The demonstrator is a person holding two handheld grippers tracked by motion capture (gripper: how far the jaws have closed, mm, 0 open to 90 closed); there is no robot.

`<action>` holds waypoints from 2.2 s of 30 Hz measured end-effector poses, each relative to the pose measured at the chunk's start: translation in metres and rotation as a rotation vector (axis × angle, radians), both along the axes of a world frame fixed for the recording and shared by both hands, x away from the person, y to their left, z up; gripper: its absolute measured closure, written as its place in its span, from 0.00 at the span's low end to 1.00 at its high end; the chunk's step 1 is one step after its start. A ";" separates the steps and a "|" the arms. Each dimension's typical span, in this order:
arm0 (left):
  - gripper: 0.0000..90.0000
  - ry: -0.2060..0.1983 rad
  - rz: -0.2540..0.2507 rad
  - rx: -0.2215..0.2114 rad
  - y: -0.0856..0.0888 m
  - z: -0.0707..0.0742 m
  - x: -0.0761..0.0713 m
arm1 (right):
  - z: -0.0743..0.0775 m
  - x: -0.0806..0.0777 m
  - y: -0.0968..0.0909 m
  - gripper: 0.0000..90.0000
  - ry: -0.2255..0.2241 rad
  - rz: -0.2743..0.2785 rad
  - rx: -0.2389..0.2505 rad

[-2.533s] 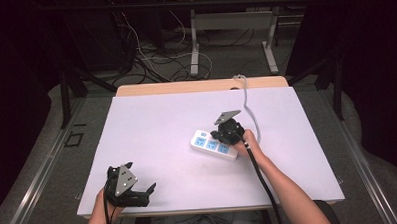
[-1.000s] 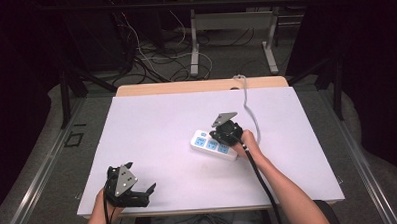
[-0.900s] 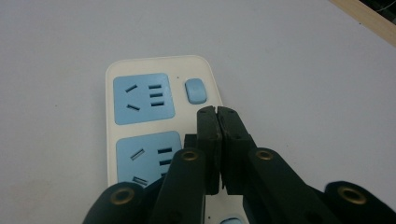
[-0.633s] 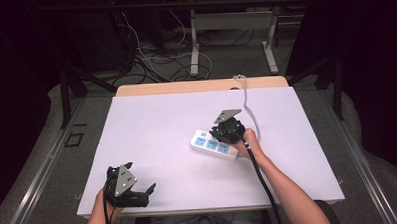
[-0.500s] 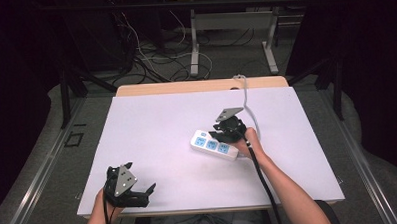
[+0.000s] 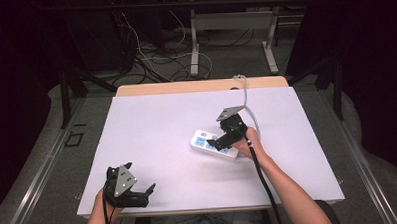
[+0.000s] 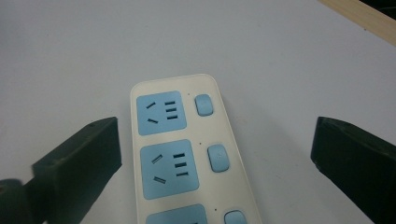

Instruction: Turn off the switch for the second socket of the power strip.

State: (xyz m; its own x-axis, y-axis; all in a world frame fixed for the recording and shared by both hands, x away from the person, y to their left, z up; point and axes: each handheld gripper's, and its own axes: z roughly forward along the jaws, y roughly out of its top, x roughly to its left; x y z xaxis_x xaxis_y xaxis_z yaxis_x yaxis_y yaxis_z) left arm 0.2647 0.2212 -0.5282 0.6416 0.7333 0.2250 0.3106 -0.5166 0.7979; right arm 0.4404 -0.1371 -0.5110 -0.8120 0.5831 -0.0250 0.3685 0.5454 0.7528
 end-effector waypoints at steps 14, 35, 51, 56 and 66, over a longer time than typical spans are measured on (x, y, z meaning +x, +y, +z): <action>0.00 0.003 0.001 -0.002 0.000 0.000 0.000 | 0.006 -0.004 -0.006 0.00 -0.002 0.001 0.031; 0.00 0.000 0.005 0.001 0.002 0.000 -0.001 | 0.016 -0.021 -0.024 0.00 -0.015 -0.014 0.008; 0.00 0.005 0.006 0.011 0.003 0.000 -0.001 | 0.023 -0.040 -0.049 0.00 -0.027 -0.051 0.009; 0.00 0.000 0.008 0.003 0.003 0.000 -0.001 | 0.024 -0.048 -0.056 0.00 -0.030 -0.055 0.006; 0.00 -0.002 0.006 0.003 0.002 0.000 -0.001 | 0.023 -0.068 -0.073 0.00 -0.040 -0.082 0.003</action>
